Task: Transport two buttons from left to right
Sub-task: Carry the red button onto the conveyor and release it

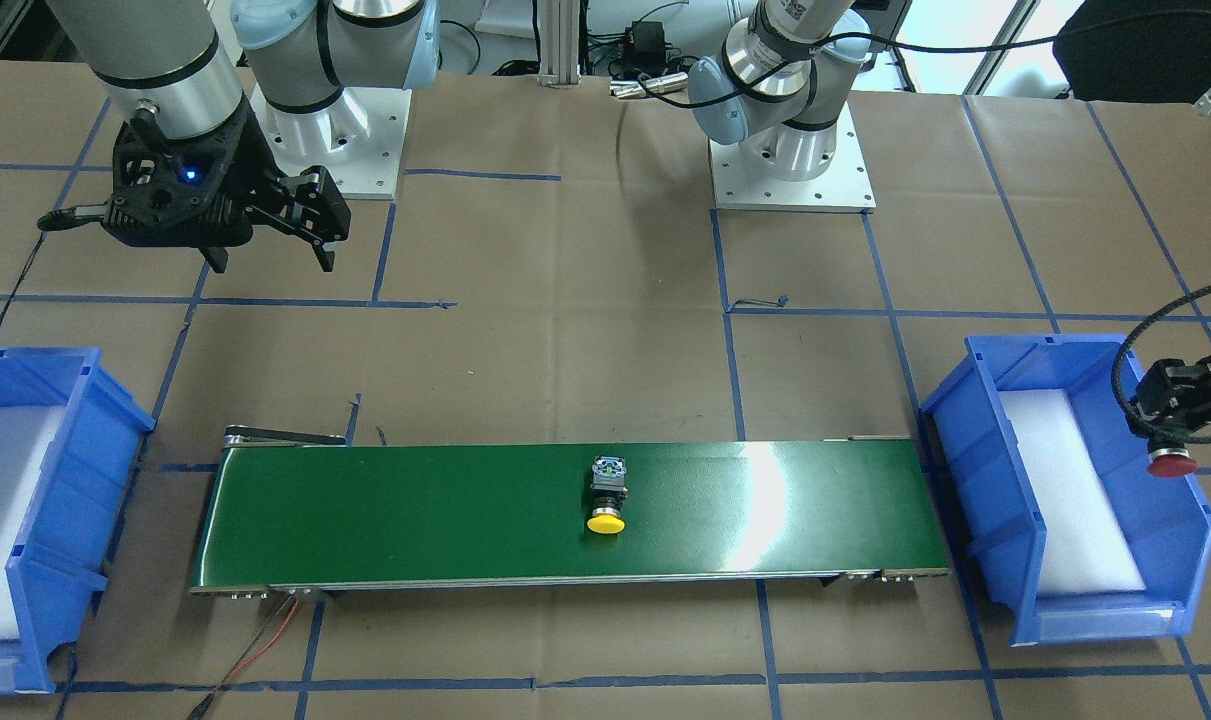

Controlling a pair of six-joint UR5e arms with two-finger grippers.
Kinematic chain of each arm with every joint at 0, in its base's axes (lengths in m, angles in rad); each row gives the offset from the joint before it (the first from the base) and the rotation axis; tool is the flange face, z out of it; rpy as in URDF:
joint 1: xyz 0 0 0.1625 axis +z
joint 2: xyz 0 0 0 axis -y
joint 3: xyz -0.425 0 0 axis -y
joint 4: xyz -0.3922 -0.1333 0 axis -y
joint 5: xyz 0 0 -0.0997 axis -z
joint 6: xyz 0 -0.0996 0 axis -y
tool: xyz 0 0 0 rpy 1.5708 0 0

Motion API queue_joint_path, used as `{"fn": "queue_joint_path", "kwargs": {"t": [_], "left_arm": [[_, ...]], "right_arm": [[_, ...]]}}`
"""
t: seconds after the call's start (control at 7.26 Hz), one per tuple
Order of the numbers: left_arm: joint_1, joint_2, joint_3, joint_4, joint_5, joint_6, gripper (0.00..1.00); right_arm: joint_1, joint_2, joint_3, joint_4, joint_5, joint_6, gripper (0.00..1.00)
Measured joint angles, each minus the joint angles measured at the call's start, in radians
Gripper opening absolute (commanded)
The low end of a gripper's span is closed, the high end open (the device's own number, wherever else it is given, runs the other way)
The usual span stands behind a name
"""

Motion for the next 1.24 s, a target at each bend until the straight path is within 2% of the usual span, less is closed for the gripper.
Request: {"fn": "queue_joint_path", "kwargs": {"t": [0.83,1.24], "left_arm": [[-0.262,0.012,-0.023,-0.001,0.002,-0.376,0.00],[-0.317,0.003,-0.094,0.035,-0.002,-0.445,0.00]], "right_arm": [[0.000,0.002,0.002,0.002,-0.001,-0.002,1.00],[0.000,0.002,0.002,0.002,-0.001,-0.003,1.00]]}}
